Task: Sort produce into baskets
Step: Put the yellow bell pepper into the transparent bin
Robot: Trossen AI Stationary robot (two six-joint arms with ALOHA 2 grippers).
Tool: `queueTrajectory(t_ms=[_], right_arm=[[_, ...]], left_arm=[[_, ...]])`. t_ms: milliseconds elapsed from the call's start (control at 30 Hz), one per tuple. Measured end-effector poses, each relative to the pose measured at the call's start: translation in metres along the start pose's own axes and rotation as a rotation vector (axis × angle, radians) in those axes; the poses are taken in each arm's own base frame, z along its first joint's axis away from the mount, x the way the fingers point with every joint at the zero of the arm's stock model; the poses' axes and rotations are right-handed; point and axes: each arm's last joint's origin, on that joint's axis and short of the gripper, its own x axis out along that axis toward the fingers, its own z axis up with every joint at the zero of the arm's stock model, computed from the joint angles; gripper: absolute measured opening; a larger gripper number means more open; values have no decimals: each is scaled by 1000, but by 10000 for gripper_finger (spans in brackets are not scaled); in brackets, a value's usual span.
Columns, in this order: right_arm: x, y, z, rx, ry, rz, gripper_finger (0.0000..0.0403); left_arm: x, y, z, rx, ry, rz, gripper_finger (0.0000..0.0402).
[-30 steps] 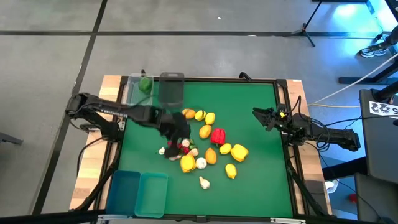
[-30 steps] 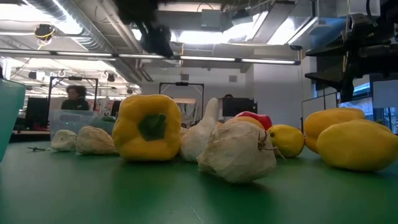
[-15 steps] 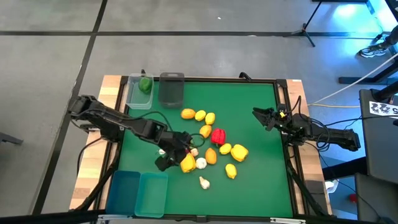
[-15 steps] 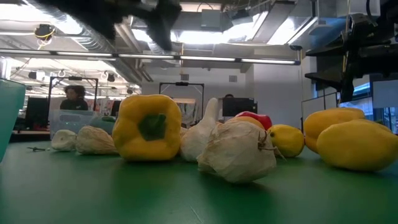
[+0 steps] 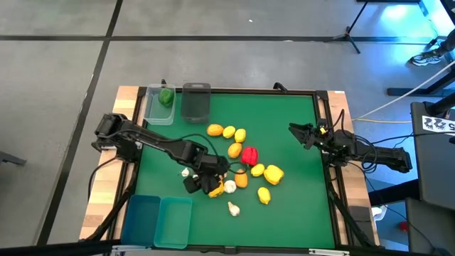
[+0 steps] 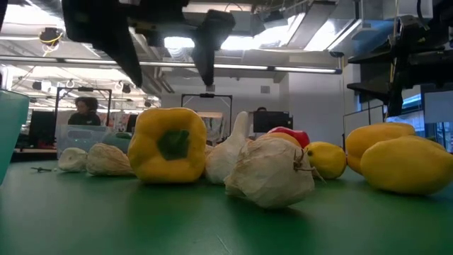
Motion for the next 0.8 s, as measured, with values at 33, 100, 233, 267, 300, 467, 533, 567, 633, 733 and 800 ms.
queueTrajectory(t_ms=[33, 100, 233, 267, 300, 467, 533, 567, 633, 733, 800], right_arm=[[0, 0, 0, 0, 0, 0, 261], [0, 0, 0, 0, 2, 2, 261], [0, 0, 0, 0, 4, 3, 261], [0, 0, 0, 0, 4, 4, 261], [0, 0, 0, 0, 5, 4, 261], [0, 0, 0, 0, 8, 6, 261], [0, 0, 0, 0, 8, 5, 261], [0, 0, 0, -1, 9, 5, 261], [0, 0, 0, 0, 9, 5, 261], [0, 0, 0, -1, 9, 5, 261], [0, 0, 0, -1, 9, 5, 261]], left_arm=[[2, 0, -1, 2, 8, -8, 363], [4, -1, -1, 11, 14, -15, 363], [6, -3, 2, 39, 12, -19, 363], [6, -3, 2, 41, 10, -17, 363], [7, -3, 2, 41, 10, -18, 363], [15, -4, -1, 29, 48, -51, 363], [20, -4, -1, 29, 53, -55, 363], [22, -3, -1, 29, 54, -53, 363], [27, -3, -2, 28, 67, -63, 363], [29, -3, -2, 28, 61, -56, 363], [30, -3, -2, 27, 62, -58, 363]])
